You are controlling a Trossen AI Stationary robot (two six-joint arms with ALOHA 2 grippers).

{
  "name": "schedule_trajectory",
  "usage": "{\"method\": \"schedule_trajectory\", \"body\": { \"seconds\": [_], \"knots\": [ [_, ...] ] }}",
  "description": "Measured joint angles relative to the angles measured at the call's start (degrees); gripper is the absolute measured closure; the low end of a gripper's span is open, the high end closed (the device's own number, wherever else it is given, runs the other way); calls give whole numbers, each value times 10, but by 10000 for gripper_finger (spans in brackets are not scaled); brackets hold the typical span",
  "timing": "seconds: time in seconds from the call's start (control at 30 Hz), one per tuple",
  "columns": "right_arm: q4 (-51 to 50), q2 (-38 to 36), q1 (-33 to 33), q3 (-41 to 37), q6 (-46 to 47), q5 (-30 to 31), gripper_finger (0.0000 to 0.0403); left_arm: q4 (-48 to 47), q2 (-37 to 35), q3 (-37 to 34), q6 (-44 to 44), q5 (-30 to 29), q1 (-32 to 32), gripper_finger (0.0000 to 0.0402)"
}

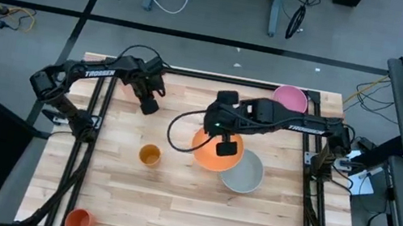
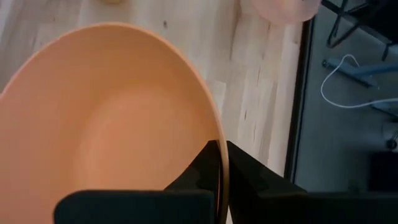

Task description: Nest bowls inside each other

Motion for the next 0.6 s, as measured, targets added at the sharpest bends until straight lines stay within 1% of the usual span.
{"method": "schedule_trajectory", "body": {
  "seconds": [0.2,0.3,0.43,0.53,0.6],
  "knots": [
    [-35,-36,22,0,49,1,403,-24,-9,48,-1,-7,-71,401],
    [-67,-53,39,0,91,0,403,-31,-9,65,-2,-10,-110,401],
    [-121,-72,70,0,160,1,403,-32,-9,87,-25,-11,-167,401],
    [-152,-78,99,0,204,18,403,-32,-9,108,-29,-13,-215,401],
    [-155,-78,117,0,219,29,403,-31,-9,123,-30,-13,-245,401]
  ]
}}
